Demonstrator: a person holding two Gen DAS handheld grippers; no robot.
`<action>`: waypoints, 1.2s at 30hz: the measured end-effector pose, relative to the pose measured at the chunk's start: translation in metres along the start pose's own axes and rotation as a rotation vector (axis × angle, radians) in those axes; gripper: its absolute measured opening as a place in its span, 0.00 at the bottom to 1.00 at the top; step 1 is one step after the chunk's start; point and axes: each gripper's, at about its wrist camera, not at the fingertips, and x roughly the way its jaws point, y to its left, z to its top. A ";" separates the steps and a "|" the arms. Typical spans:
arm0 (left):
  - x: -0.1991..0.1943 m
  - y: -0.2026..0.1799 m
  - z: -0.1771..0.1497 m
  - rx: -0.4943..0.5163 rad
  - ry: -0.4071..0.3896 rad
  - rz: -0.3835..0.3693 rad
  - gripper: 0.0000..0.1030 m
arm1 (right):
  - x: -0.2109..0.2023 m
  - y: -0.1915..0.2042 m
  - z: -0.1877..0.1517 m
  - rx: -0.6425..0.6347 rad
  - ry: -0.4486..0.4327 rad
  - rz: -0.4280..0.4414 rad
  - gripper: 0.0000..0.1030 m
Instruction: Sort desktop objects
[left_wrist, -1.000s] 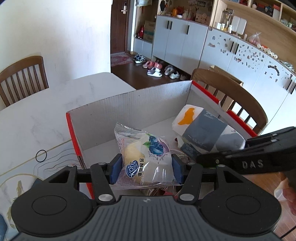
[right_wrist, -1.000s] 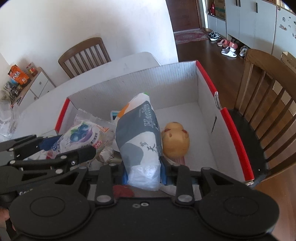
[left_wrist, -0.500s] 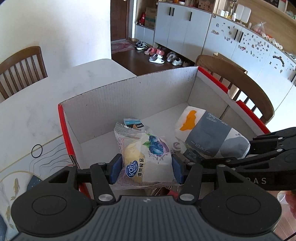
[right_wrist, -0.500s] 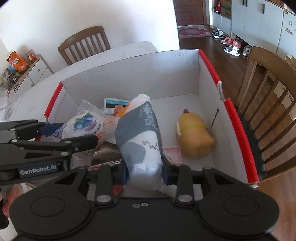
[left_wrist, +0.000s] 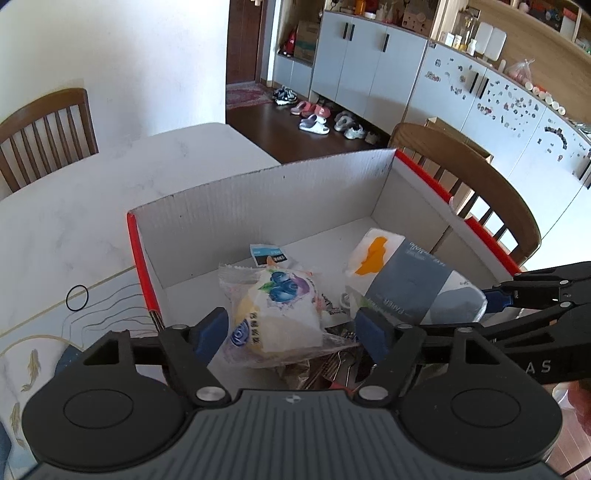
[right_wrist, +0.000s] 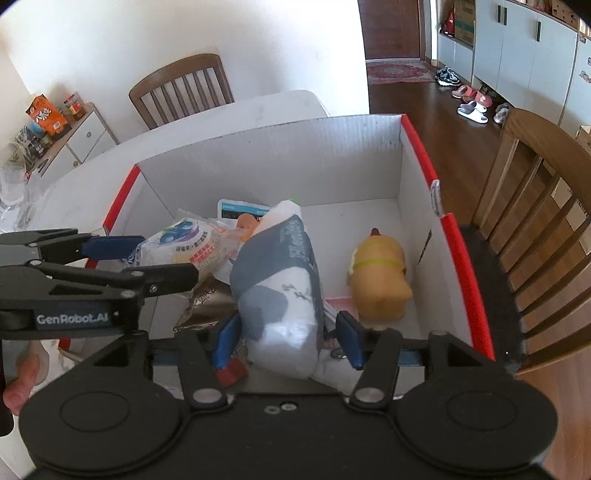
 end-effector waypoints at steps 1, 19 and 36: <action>-0.002 -0.001 0.000 0.002 -0.003 -0.002 0.74 | -0.002 0.000 0.000 0.002 -0.003 0.003 0.55; -0.040 -0.004 -0.004 0.014 -0.044 -0.047 0.74 | -0.036 0.011 -0.003 -0.007 -0.068 0.051 0.60; -0.071 0.016 -0.021 0.011 -0.079 -0.068 0.85 | -0.061 0.039 -0.020 -0.002 -0.142 0.026 0.66</action>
